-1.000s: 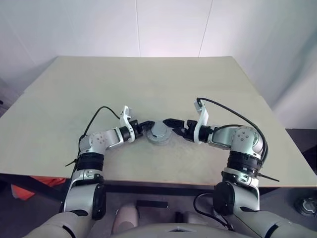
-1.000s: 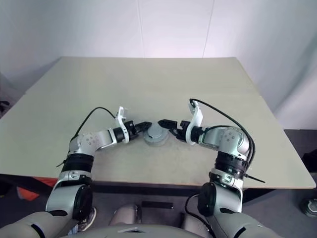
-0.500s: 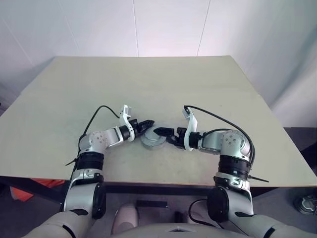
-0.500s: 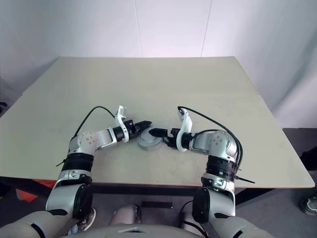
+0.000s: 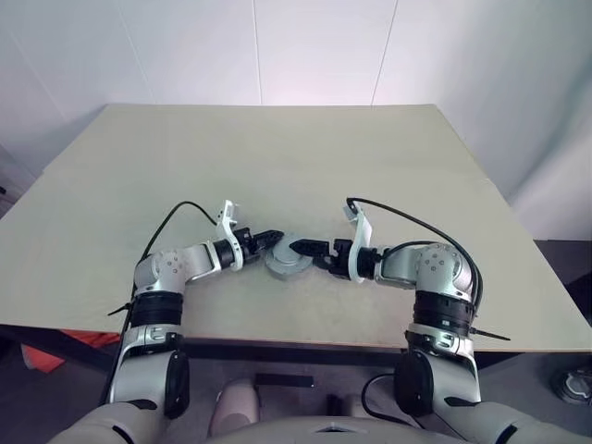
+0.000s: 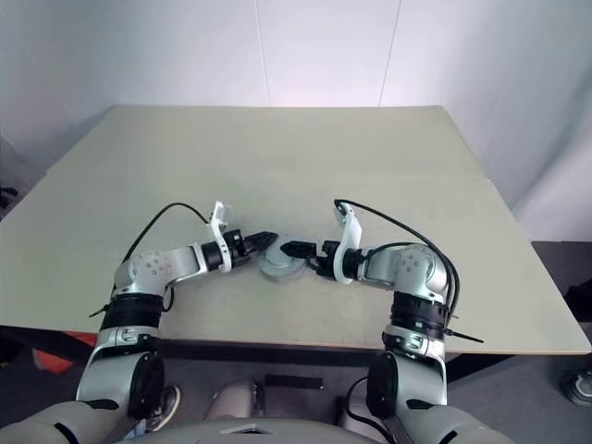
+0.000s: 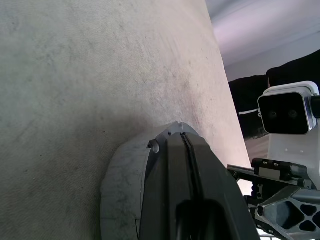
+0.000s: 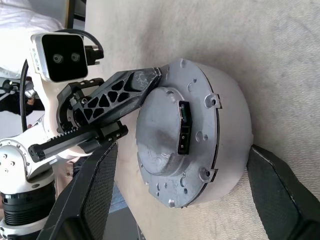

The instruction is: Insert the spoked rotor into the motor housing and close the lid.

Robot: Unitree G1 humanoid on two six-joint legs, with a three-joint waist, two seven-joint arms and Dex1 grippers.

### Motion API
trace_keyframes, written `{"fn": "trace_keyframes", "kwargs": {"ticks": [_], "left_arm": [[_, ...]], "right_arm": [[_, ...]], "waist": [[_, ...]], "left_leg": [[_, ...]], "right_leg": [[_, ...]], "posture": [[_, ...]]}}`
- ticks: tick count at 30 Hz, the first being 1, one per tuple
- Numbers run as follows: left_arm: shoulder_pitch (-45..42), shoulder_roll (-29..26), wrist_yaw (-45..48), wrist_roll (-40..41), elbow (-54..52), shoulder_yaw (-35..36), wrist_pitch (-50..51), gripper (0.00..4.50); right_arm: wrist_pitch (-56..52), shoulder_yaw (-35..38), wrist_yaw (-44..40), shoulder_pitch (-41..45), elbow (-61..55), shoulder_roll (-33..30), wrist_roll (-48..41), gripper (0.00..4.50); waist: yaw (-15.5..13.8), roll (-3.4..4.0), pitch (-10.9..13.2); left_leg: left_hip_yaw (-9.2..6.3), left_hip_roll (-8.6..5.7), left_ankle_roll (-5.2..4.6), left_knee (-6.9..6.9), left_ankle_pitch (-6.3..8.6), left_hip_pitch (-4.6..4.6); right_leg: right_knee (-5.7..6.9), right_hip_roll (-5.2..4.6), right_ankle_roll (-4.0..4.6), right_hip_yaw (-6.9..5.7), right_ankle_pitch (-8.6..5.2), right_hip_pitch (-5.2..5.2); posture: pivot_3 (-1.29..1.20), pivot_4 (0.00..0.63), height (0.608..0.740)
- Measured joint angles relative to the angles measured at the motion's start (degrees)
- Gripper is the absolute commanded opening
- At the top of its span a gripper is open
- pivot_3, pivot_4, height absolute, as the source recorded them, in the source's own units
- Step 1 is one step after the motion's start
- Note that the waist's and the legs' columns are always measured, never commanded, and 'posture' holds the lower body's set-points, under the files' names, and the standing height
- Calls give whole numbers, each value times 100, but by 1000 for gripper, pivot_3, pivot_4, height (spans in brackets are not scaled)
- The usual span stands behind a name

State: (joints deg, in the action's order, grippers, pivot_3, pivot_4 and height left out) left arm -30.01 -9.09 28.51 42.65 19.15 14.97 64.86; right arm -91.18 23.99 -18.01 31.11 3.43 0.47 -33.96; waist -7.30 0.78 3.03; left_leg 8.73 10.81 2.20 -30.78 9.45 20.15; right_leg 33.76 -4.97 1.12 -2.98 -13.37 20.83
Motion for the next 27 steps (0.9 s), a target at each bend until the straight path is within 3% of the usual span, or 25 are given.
{"fn": "trace_keyframes", "kwargs": {"ticks": [5, 10, 23, 27], "left_arm": [[32, 38, -39, -3, -55, 64, -35, 0], [40, 1, -91, -35, -39, 114, -166, 0], [49, 63, -73, -35, -42, 132, -327, 0], [37, 180, -227, 78, 85, 447, -458, 0]], "right_arm": [[-68, 23, -4, -71, 36, -8, 8, 2268], [-78, 135, -108, -21, 42, -11, -112, 1334], [12, 157, -114, 3, 84, 3, -124, 1254], [41, 415, 2, 86, 284, 157, -118, 1253]], "waist": [[0, 0, 0], [10, 6, -3], [8, 8, -6], [24, 8, -6]], "left_leg": [[0, 1, 0, 0, 0, 8], [1, 1, 2, 0, -2, -3], [1, 2, 5, -1, -4, -9], [2, 4, 5, -1, -4, -9]], "right_leg": [[0, 1, -12, 0, 7, 9], [1, 1, -1, 0, 0, 2], [3, 1, 0, 0, 1, -4], [6, 2, 1, 0, 1, 1]], "posture": [[0, 0, 740], [0, 0, 740], [0, 0, 740], [0, 0, 740]]}}
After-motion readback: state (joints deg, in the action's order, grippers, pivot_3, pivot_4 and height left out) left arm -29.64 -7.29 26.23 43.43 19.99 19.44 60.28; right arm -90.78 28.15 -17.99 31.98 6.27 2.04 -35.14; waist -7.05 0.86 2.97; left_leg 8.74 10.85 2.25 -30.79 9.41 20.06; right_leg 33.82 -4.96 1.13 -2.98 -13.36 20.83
